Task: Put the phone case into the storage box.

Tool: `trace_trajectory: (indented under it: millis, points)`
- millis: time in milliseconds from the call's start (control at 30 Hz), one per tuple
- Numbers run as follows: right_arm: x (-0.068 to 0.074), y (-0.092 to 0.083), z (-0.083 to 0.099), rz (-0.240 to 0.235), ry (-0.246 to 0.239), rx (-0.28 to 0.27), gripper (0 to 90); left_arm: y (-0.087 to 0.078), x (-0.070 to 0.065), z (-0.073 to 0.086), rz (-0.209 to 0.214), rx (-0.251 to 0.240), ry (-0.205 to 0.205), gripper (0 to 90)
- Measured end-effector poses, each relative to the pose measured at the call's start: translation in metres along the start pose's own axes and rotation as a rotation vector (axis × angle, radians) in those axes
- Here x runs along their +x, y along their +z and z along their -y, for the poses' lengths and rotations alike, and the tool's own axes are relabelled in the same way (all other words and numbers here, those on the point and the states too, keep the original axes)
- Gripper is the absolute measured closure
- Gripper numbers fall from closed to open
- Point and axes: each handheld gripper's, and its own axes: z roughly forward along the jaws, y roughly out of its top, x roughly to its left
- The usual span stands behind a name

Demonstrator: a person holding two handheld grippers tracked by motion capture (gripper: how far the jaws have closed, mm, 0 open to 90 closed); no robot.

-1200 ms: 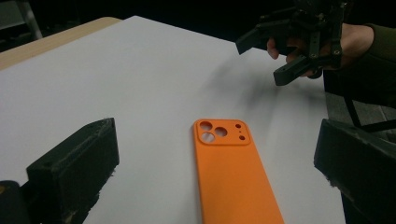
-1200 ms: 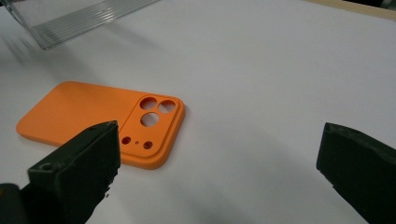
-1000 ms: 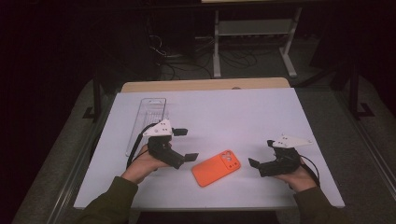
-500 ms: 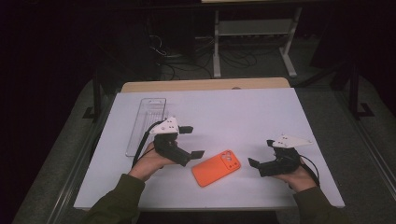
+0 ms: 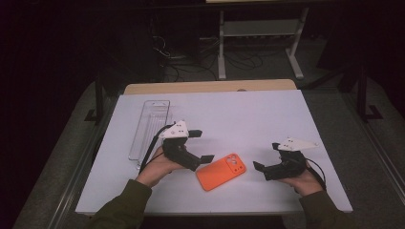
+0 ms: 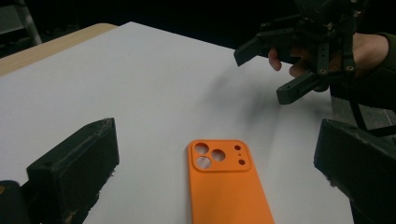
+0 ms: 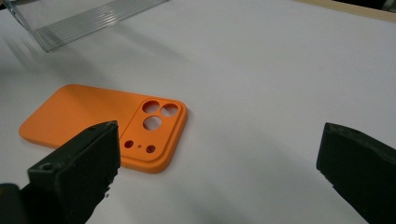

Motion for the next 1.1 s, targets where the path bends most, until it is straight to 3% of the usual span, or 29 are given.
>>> trace_trajectory:
  millis: [1100]
  points:
    - [0.000,0.001,0.001,0.001,0.003,0.008,0.0,0.024,-0.010,0.012,-0.016,0.119,0.021,0.0]
